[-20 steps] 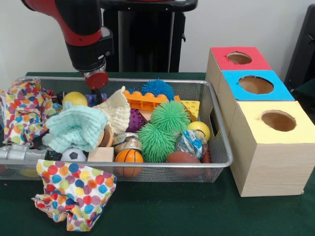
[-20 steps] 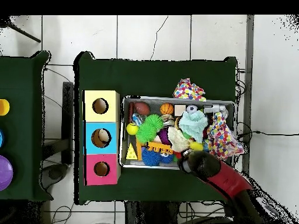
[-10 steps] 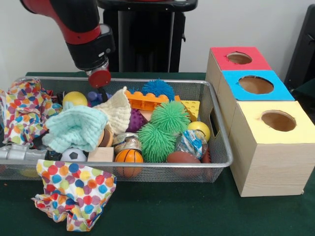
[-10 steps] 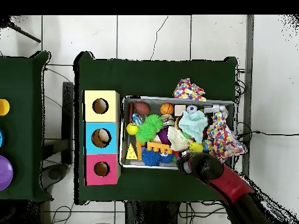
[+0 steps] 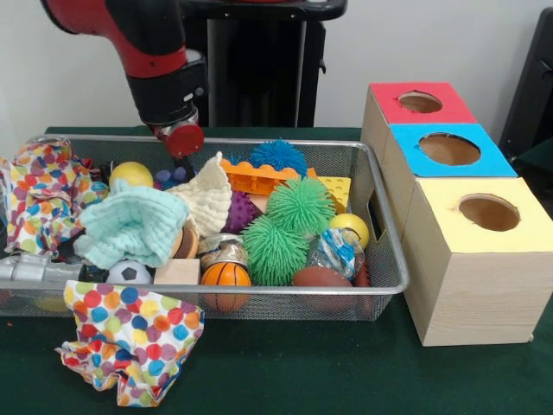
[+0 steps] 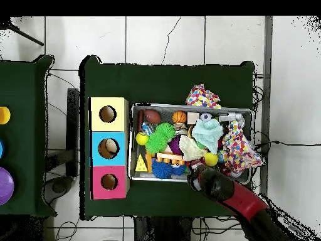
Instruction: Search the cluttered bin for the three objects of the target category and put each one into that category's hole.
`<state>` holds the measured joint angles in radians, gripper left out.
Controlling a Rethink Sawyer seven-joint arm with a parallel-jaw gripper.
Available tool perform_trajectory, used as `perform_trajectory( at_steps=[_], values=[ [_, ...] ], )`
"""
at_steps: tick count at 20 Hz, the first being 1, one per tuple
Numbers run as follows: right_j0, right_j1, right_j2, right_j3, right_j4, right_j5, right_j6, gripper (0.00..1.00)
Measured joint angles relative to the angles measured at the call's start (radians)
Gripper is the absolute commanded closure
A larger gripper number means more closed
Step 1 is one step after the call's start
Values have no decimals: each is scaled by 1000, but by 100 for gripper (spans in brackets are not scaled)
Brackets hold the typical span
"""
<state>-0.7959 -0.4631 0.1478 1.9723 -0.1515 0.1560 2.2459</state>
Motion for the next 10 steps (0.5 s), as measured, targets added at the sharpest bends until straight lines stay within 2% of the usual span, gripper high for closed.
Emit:
perform_trajectory(
  at_steps=[5,10],
  values=[
    [2,17,6,-14,-95,-32,0,0],
    [46,19,-20,-57,-188,-32,0,0]
  ],
)
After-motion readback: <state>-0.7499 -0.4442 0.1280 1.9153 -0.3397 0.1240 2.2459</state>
